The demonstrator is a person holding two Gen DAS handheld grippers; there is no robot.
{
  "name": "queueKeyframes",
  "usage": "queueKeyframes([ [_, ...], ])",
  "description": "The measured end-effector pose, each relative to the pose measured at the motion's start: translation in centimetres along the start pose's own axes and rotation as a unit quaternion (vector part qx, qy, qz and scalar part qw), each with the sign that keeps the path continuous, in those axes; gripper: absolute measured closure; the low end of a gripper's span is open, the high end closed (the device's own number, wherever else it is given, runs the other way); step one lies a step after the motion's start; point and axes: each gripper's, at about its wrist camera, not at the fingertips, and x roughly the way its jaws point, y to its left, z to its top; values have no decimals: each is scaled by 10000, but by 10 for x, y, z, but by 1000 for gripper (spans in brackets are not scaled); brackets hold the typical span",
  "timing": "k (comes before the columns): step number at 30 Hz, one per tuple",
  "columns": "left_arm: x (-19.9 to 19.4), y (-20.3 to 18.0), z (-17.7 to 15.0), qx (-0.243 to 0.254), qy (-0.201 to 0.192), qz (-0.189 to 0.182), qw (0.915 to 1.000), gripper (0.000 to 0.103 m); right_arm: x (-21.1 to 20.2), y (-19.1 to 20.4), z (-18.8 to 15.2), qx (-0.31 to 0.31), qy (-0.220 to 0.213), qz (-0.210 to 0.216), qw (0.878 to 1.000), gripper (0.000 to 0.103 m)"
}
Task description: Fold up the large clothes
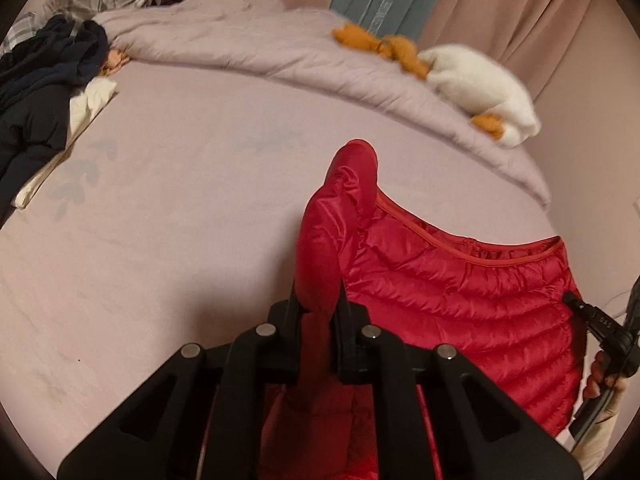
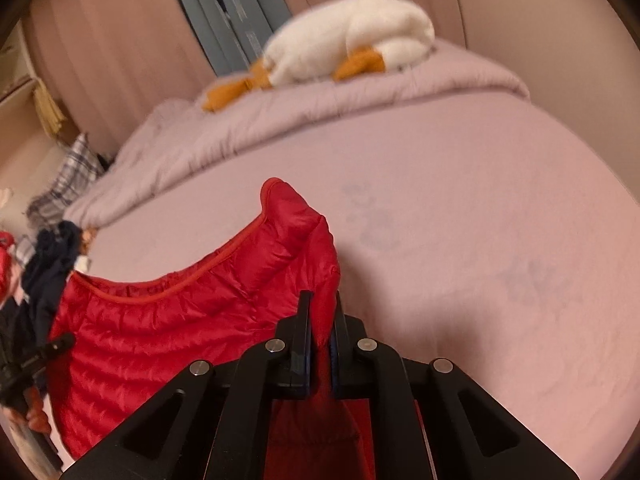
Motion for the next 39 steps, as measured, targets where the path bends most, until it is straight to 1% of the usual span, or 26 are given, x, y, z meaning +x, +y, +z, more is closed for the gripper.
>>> queueKeyframes([
  [2,15,3,-6,64,231,139,9996,91,16,-5,-9,48,235,-171,9996,96],
  [5,24,9,-17,142,313,161,9993,89,26,-9,-23,15,441,-353,9984,96],
  [8,31,14,-22,96,396,182,9990,85,35,-14,-31,76,580,-404,9975,96],
  [14,37,17,-23,-31,457,274,9986,79,38,-19,-33,134,586,-453,9972,96],
  [15,36,17,-24,-30,442,300,9986,77,36,-18,-33,133,583,-473,9971,96],
  [18,34,17,-27,-85,386,411,9984,65,36,-18,-33,67,571,-598,9966,93],
  [20,32,22,-31,-220,402,318,9984,63,31,-18,-35,42,513,-627,9967,92],
  [22,29,26,-33,-307,418,242,9984,60,31,-17,-34,21,481,-703,9964,84],
  [24,23,27,-35,-279,396,312,9983,56,28,-16,-34,-45,410,-871,9953,77],
  [26,18,25,-36,-225,362,367,9984,54,23,-15,-33,-98,350,-1010,9942,76],
  [30,1,23,-38,-138,225,495,9984,52,9,-15,-31,-114,201,-1112,9935,75],
  [32,-8,21,-39,-67,152,573,9982,52,0,-14,-31,-157,111,-1200,9926,73],
  [34,-17,19,-40,16,77,641,9979,50,-9,-14,-30,-193,5,-1307,9912,58],
  [36,-33,15,-43,107,-68,725,9973,47,-23,-11,-30,-233,-157,-1390,9899,53],
  [37,-40,14,-44,122,-134,720,9972,42,-27,-10,-30,-247,-196,-1394,9897,53],
  [38,-48,12,-44,138,-196,695,9973,39,-34,-9,-29,-258,-245,-1388,9897,52],
  [39,-53,10,-45,152,-243,666,9974,36,-41,-8,-29,-262,-303,-1372,9897,49],
])
